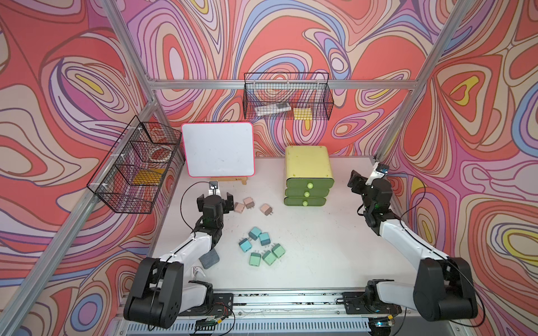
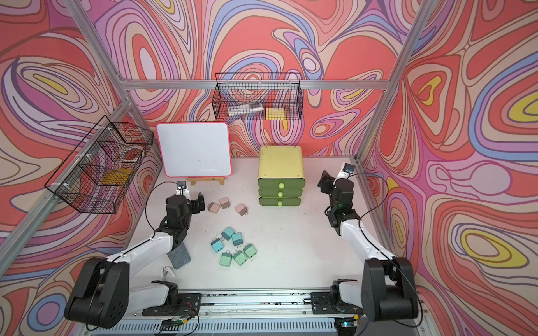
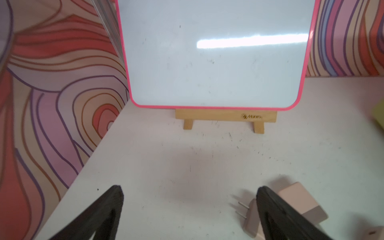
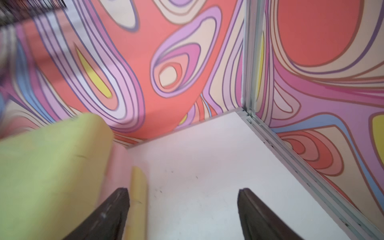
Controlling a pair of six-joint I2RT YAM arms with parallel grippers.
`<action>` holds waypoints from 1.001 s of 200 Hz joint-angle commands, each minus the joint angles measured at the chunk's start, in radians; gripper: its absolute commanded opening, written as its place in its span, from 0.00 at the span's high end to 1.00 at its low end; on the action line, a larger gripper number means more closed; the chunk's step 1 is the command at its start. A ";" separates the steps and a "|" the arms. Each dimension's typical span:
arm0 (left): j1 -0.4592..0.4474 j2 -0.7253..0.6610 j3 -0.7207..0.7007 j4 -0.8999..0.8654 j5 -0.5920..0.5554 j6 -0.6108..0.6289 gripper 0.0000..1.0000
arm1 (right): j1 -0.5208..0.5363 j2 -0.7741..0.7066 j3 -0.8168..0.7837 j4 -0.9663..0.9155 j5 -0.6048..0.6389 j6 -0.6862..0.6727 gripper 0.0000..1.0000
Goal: Place the plugs into the drawer by color
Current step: Adjust the storage box at the center of the board.
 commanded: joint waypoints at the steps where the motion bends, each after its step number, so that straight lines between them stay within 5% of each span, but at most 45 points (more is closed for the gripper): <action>1: -0.091 -0.068 0.202 -0.525 -0.201 -0.164 0.01 | 0.016 -0.032 0.068 -0.314 -0.099 0.113 0.11; 18: -0.101 -0.073 0.330 -0.729 0.028 -0.245 0.01 | 0.016 -0.003 0.158 -0.440 -0.167 0.098 0.03; 41: -0.125 -0.080 0.378 -0.747 0.252 -0.297 0.01 | 0.019 0.065 0.249 -0.515 -0.333 0.081 0.02; 70: -0.229 -0.008 0.528 -0.807 0.333 -0.331 0.01 | 0.037 0.153 0.364 -0.551 -0.469 0.088 0.04; 104: -0.392 0.231 0.838 -0.889 0.342 -0.262 0.02 | 0.043 0.256 0.467 -0.586 -0.516 0.069 0.14; 158: -0.394 0.542 1.158 -0.965 0.517 -0.238 0.06 | 0.082 0.370 0.562 -0.608 -0.569 0.039 0.20; 200: -0.359 0.640 1.300 -1.041 0.605 -0.300 0.05 | 0.110 0.400 0.558 -0.593 -0.540 0.007 0.21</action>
